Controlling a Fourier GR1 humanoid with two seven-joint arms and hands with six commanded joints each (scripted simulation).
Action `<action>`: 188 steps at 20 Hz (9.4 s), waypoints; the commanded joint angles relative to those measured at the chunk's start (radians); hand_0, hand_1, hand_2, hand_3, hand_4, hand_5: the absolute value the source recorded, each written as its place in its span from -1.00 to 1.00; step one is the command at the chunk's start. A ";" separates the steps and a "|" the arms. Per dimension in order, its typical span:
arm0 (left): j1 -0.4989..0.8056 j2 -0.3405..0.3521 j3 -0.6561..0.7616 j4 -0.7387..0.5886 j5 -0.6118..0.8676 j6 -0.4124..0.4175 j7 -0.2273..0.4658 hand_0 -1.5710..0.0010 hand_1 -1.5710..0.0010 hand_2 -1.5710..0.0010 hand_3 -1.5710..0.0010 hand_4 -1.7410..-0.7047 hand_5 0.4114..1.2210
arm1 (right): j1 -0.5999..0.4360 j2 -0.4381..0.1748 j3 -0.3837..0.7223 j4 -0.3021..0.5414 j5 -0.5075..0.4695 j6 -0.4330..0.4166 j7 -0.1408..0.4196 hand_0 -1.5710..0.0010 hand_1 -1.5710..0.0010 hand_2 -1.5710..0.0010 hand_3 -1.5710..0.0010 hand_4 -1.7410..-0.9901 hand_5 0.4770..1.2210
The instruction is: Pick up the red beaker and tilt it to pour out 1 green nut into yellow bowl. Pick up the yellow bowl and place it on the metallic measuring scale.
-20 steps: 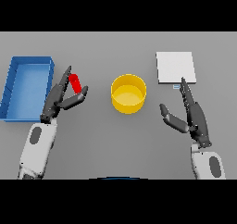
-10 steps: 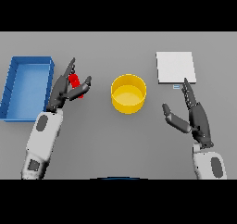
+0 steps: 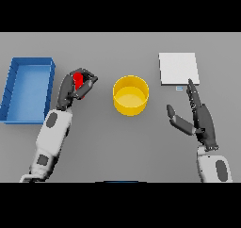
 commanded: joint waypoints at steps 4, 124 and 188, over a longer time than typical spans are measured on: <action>0.018 0.005 -0.022 -0.017 -0.006 -0.004 -0.025 -0.66 -0.67 -0.70 -0.58 -0.72 0.82 | 0.021 0.012 0.014 -0.015 -0.003 0.007 -0.015 1.00 1.00 1.00 1.00 0.31 -0.54; -0.002 0.639 -0.221 -0.237 0.133 -0.202 0.749 0.69 0.71 0.73 0.72 0.76 -0.47 | -0.024 -0.008 0.026 0.039 0.039 0.001 -0.071 1.00 1.00 1.00 1.00 0.56 -0.50; 0.026 0.622 -0.211 -0.292 0.137 -0.165 0.628 1.00 1.00 1.00 1.00 0.87 -0.27 | -0.795 -0.310 0.573 0.503 0.652 0.535 -0.138 -0.97 -0.97 -0.86 -0.48 -0.98 0.98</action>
